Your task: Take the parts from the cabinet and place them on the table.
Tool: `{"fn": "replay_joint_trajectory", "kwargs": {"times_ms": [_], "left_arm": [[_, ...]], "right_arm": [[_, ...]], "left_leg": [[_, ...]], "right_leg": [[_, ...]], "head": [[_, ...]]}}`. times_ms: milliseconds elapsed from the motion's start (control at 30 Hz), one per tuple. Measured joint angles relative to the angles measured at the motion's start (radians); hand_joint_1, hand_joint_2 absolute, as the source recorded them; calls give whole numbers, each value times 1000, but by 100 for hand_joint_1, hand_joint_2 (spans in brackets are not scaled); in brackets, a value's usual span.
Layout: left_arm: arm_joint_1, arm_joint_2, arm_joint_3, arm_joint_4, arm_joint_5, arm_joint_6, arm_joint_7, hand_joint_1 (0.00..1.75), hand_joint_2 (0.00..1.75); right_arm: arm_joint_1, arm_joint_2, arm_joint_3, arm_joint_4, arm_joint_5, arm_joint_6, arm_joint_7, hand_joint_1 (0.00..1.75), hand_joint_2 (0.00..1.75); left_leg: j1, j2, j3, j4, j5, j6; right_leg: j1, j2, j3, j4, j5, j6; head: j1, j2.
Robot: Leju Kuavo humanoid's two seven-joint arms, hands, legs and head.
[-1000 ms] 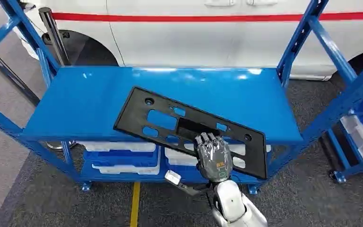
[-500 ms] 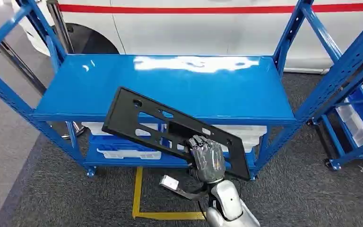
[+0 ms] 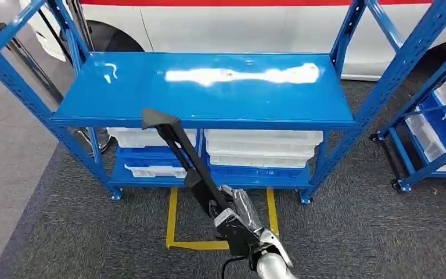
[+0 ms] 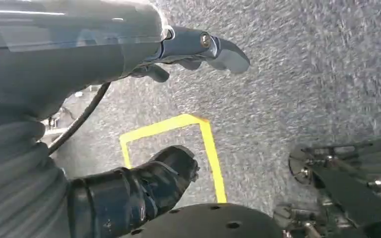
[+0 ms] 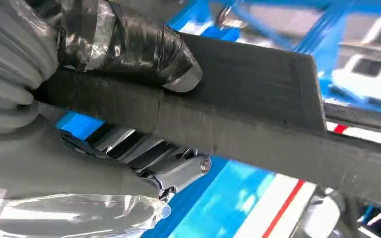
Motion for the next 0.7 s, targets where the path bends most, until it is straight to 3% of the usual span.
{"fn": "replay_joint_trajectory", "kwargs": {"times_ms": [33,67,133,167,200,233,267,300,333,367,400,433,533,567,633,700], "left_arm": [[4,0,0,0,-1,0,0,0,175],[3,0,0,0,-1,0,0,0,175],[4,0,0,0,-2,0,0,0,175],[5,0,0,0,-3,-1,0,0,175],[5,0,0,0,-5,-2,0,0,175],[4,0,0,0,-6,-2,0,0,175],[4,0,0,0,-7,-3,0,0,175],[4,0,0,0,-9,-4,0,0,175],[4,0,0,0,-10,-5,0,0,175],[2,1,0,0,-10,-5,0,0,175],[-2,1,0,0,-10,-6,0,0,175],[-4,3,0,0,-10,-8,0,0,175],[-6,3,0,0,-11,-12,0,0,175],[-6,2,0,0,-11,-14,1,0,175],[-7,2,0,0,-11,-14,2,0,175],[-7,2,0,0,-11,-14,2,0,175]], "right_arm": [[7,0,0,0,-10,12,-3,168,175],[10,0,0,0,-19,24,-5,168,175],[16,0,2,-2,-35,47,-13,168,175],[19,0,2,-3,-44,59,-18,168,175],[23,0,3,-3,-52,74,-23,168,175],[26,0,5,-4,-58,85,-28,168,175],[30,-1,6,-5,-63,94,-31,168,175],[32,-1,6,-5,-64,99,-34,168,175],[34,-1,8,-7,-64,106,-36,168,175],[36,-1,11,-11,-64,110,-37,168,175],[38,-1,14,-19,-64,111,-39,168,175],[38,-1,15,-25,-64,111,-42,168,175],[40,-2,21,-34,-63,115,-47,168,175],[42,-4,22,-34,-63,116,-48,168,175],[47,-7,24,-37,-63,116,-49,168,175],[49,-11,26,-38,-63,118,-52,168,175]], "left_leg": [[-3,-1,-5,-2,9,-8],[3,-3,-11,11,-17,-13],[4,-4,-44,100,-139,-20],[7,-4,-61,175,-195,-23],[7,-4,-75,250,-227,-26],[8,-4,-76,295,-226,-27],[8,-4,-61,303,-199,-28],[9,-4,-25,272,-158,-28],[9,-4,29,207,-121,-27],[9,-5,98,118,-113,-23],[6,-6,173,19,-149,-17],[2,-6,205,-49,-169,-13],[-5,-6,178,-38,-142,4],[7,-1,171,-46,-124,13],[4,4,140,-45,-99,30],[2,4,109,-42,-73,33]], "right_leg": [[-4,-1,-10,-7,14,-12],[-8,-7,-18,-10,28,-22],[-8,-7,-49,-10,53,-37],[-7,-7,-63,-9,66,-38],[-6,-7,-80,-7,79,-37],[-6,-8,-98,-5,92,-36],[-6,-8,-116,-3,103,-34],[-7,-9,-134,0,115,-32],[-8,-8,-152,3,127,-29],[-8,-6,-166,7,138,-24],[-6,-6,-173,10,146,-19],[-5,-8,-178,12,156,-13],[-9,-12,-177,-4,193,7],[-7,-9,-182,-1,188,13],[-12,-5,-210,76,64,19],[-14,-4,-235,219,-52,27]], "head": [[2,0],[1,0],[0,0],[1,0],[1,0],[1,0],[1,0],[0,0],[0,0],[0,0],[0,0],[2,0],[0,0],[2,0],[2,0],[2,0]]}}
